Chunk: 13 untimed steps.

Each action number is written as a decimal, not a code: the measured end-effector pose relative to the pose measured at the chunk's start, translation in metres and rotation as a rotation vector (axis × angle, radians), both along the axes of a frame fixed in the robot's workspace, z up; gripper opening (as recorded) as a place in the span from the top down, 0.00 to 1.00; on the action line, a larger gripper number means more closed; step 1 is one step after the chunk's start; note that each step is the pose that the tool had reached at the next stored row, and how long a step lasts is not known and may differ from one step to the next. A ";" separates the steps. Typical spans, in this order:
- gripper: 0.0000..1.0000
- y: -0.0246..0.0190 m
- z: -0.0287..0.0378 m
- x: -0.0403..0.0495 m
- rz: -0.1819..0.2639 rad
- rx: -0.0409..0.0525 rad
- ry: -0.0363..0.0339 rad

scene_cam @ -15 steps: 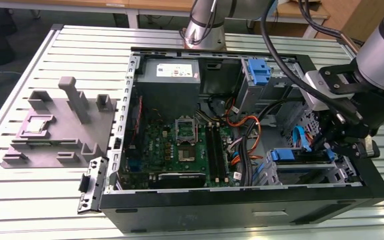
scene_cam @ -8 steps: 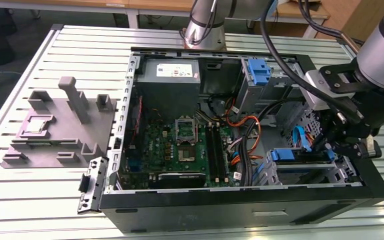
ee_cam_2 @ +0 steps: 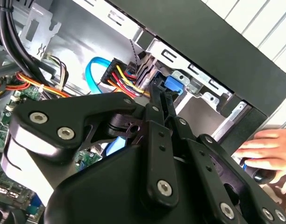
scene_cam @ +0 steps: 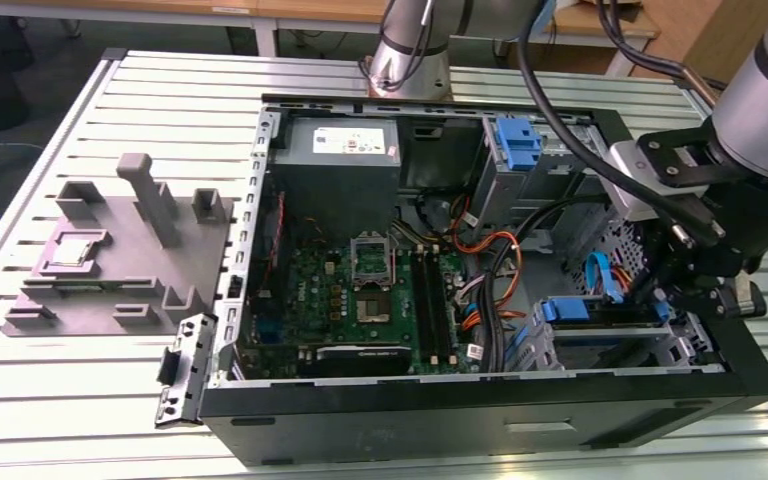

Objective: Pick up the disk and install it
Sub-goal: 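Insert the second disk wire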

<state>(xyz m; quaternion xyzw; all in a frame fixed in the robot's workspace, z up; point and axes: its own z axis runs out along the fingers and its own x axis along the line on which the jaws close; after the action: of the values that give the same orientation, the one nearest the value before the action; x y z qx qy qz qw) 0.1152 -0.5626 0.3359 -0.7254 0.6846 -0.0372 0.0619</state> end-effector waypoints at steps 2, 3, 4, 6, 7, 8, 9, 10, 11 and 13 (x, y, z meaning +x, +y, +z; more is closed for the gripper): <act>0.84 0.0000 -0.0001 0.0000 -0.022 -0.0012 0.0000; 0.84 0.0000 -0.0002 0.0000 -0.028 -0.0015 0.0000; 0.84 0.0000 -0.0004 0.0000 -0.037 -0.0018 0.0000; 0.84 0.0000 -0.0004 0.0000 -0.050 -0.0021 0.0001; 0.84 0.0000 -0.0004 0.0000 -0.050 -0.0022 0.0000; 0.84 0.0000 -0.0004 0.0000 -0.050 -0.0021 0.0000; 0.84 0.0001 -0.0004 0.0000 -0.051 -0.0020 0.0000; 0.84 0.0005 -0.0004 0.0000 -0.051 -0.0021 0.0000; 0.84 0.0008 -0.0004 -0.0001 -0.051 -0.0021 0.0000; 0.84 0.0016 -0.0004 -0.0003 -0.051 -0.0020 0.0000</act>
<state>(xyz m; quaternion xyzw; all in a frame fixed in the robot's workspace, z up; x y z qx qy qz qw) 0.1149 -0.5610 0.3354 -0.7078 0.7027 -0.0394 0.0602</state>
